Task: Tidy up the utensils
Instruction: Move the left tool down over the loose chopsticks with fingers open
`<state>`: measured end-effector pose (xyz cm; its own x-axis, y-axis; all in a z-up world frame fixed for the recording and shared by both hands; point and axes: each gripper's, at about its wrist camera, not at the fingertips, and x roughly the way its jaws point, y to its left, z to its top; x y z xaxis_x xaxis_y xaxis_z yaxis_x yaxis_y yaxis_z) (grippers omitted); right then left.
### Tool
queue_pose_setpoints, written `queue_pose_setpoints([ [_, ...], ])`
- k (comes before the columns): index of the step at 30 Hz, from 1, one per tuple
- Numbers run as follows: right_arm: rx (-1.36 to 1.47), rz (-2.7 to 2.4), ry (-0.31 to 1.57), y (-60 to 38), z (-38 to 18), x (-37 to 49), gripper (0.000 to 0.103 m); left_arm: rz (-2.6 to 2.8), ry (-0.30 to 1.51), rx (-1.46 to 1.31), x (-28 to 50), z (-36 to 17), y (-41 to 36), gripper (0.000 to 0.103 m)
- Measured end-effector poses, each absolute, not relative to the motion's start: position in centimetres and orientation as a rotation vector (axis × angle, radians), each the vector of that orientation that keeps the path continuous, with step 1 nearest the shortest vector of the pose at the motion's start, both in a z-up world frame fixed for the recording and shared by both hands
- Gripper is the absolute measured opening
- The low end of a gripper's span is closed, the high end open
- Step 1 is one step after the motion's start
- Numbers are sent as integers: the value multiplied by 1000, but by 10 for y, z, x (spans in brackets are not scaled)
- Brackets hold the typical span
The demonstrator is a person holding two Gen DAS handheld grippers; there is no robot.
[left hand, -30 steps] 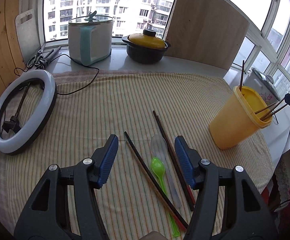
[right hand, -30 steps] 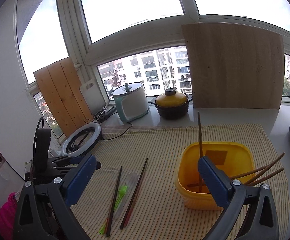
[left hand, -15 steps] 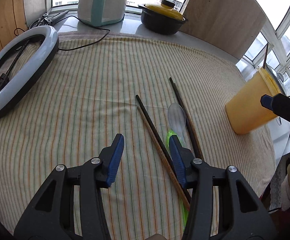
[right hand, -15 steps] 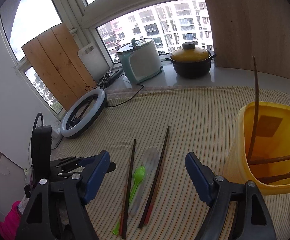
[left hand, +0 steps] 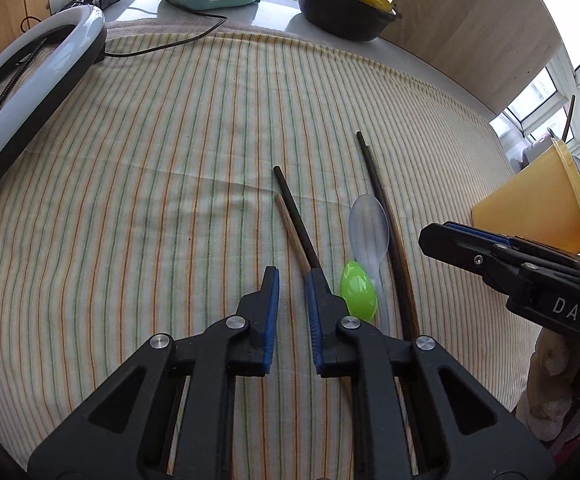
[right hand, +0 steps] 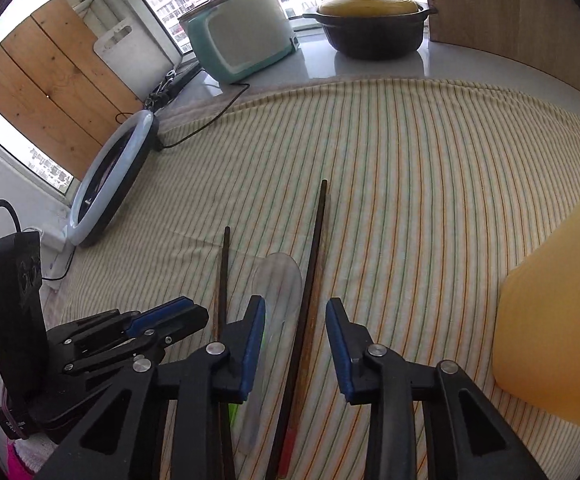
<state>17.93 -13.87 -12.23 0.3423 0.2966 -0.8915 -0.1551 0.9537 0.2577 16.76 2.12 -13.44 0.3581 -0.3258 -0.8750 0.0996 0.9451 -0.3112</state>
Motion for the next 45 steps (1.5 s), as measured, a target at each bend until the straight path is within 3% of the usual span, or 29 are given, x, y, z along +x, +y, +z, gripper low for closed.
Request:
queue_pose_setpoints([
  [29, 101, 238, 1236, -140, -145, 199, 12, -273, 1198, -164, 184, -141, 11, 12],
  [45, 32, 227, 1261, -133, -147, 205, 11, -254, 1184, -153, 182, -139, 20, 8],
])
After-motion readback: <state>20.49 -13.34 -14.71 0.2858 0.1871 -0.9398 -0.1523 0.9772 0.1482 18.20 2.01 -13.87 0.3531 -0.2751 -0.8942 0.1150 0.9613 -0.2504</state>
